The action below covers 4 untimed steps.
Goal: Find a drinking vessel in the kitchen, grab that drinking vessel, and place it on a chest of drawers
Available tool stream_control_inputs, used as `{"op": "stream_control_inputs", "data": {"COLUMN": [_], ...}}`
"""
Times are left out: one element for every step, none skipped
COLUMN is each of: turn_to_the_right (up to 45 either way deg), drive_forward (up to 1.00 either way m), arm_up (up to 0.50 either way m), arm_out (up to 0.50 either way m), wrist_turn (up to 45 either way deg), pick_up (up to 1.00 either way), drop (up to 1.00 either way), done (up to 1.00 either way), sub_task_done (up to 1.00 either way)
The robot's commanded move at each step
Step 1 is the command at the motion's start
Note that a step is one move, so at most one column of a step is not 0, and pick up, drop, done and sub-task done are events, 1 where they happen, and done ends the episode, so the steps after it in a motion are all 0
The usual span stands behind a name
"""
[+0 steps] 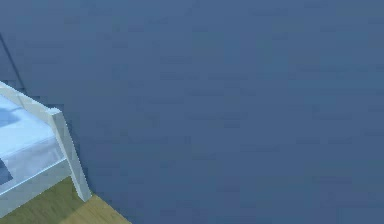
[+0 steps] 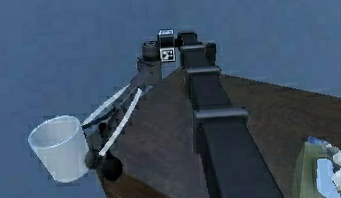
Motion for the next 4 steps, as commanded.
{"op": "stream_control_inputs", "data": {"turn_to_the_right": [0.0,0.0,0.0,0.0], "drive_forward": [0.0,0.0,0.0,0.0], "arm_up": [0.0,0.0,0.0,0.0], "arm_out": [0.0,0.0,0.0,0.0], "wrist_turn": [45.0,45.0,45.0,39.0], "pick_up": [0.0,0.0,0.0,0.0], "drop": [0.0,0.0,0.0,0.0], "done": [0.0,0.0,0.0,0.0], "sub_task_done": [0.0,0.0,0.0,0.0]}}
